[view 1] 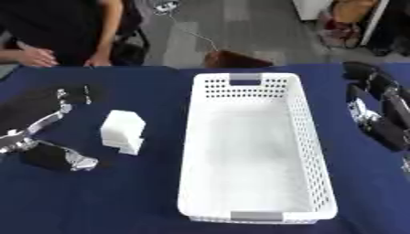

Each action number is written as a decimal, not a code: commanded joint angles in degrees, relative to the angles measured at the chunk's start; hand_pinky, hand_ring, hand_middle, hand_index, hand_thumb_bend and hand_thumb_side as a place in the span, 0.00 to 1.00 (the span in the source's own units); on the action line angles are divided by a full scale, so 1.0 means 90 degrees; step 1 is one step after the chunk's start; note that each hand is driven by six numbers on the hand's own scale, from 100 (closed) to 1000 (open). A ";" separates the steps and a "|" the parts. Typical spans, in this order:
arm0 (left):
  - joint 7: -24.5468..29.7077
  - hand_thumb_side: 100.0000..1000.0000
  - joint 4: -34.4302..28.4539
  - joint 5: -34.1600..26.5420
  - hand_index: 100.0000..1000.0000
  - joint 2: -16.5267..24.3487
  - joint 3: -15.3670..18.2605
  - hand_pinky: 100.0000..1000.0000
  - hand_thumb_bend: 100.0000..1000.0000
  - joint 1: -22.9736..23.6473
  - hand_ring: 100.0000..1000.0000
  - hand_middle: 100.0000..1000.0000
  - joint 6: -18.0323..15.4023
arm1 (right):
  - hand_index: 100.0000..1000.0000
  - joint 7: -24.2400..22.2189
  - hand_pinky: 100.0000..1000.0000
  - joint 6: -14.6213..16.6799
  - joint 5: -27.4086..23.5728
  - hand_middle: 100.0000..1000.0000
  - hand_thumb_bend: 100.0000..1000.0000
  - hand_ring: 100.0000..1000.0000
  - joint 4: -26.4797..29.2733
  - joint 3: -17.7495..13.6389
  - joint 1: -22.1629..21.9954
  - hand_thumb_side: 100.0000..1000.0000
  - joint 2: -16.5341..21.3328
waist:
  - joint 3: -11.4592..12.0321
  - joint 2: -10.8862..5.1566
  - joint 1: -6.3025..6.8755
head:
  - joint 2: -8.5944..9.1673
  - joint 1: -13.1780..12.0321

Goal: Pick up objects on the table and place them in the box.

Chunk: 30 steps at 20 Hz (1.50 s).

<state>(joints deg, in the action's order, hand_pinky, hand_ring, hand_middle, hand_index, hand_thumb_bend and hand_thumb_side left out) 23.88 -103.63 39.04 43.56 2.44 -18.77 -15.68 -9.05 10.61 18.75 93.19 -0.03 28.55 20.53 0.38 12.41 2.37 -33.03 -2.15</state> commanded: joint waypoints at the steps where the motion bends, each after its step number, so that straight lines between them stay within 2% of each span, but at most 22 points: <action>1: 0.0073 0.64 -0.0100 -0.0113 0.89 0.0276 0.0014 0.83 0.89 -0.0117 0.87 0.87 -0.0021 | 0.88 -0.0001 0.80 0.0016 -0.0041 0.88 0.00 0.84 0.0097 -0.0015 0.0051 0.62 0.0142 | 0.0007 -0.0121 -0.0008 | 0.0034 -0.0046; 9: 0.0085 0.64 -0.0097 -0.0259 0.89 0.0296 0.0001 0.81 0.88 -0.0213 0.85 0.86 -0.0025 | 0.88 -0.0003 0.80 0.0017 -0.0040 0.88 0.00 0.84 0.0092 -0.0011 0.0060 0.62 0.0144 | -0.0012 -0.0118 -0.0017 | 0.0035 -0.0054; 15: 0.0130 0.63 0.0125 -0.0410 0.89 0.0512 -0.0145 0.81 0.89 -0.0590 0.86 0.87 -0.0068 | 0.88 -0.0018 0.80 0.0021 -0.0040 0.88 0.00 0.84 0.0081 0.0006 0.0062 0.61 0.0139 | -0.0044 -0.0152 -0.0011 | 0.0015 -0.0079; 20: 0.0383 0.64 0.0732 -0.0511 0.91 0.0700 -0.0553 0.81 0.89 -0.1258 0.88 0.89 -0.0255 | 0.88 -0.0048 0.80 0.0029 -0.0042 0.88 0.00 0.84 0.0062 0.0039 0.0063 0.61 0.0125 | -0.0075 -0.0184 0.0002 | 0.0001 -0.0132; 24: 0.0654 0.64 0.1401 -0.0374 0.91 0.0653 -0.0901 0.81 0.90 -0.1800 0.89 0.90 -0.0507 | 0.88 -0.0065 0.80 0.0036 -0.0046 0.88 0.00 0.84 0.0051 0.0057 0.0065 0.61 0.0121 | -0.0091 -0.0194 0.0006 | -0.0011 -0.0160; 30: 0.0663 0.63 0.2141 -0.0198 0.91 0.0436 -0.1069 0.80 0.91 -0.2208 0.87 0.88 -0.0781 | 0.88 -0.0074 0.80 0.0042 -0.0058 0.88 0.00 0.84 0.0048 0.0067 0.0074 0.62 0.0121 | -0.0106 -0.0174 0.0009 | -0.0030 -0.0155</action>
<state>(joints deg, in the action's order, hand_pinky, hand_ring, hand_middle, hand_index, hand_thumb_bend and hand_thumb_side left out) 29.87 -85.03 36.91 46.60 -7.43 -37.59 -22.16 -9.60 11.04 18.48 92.86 0.68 28.55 20.54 -0.58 11.76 2.41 -33.30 -3.15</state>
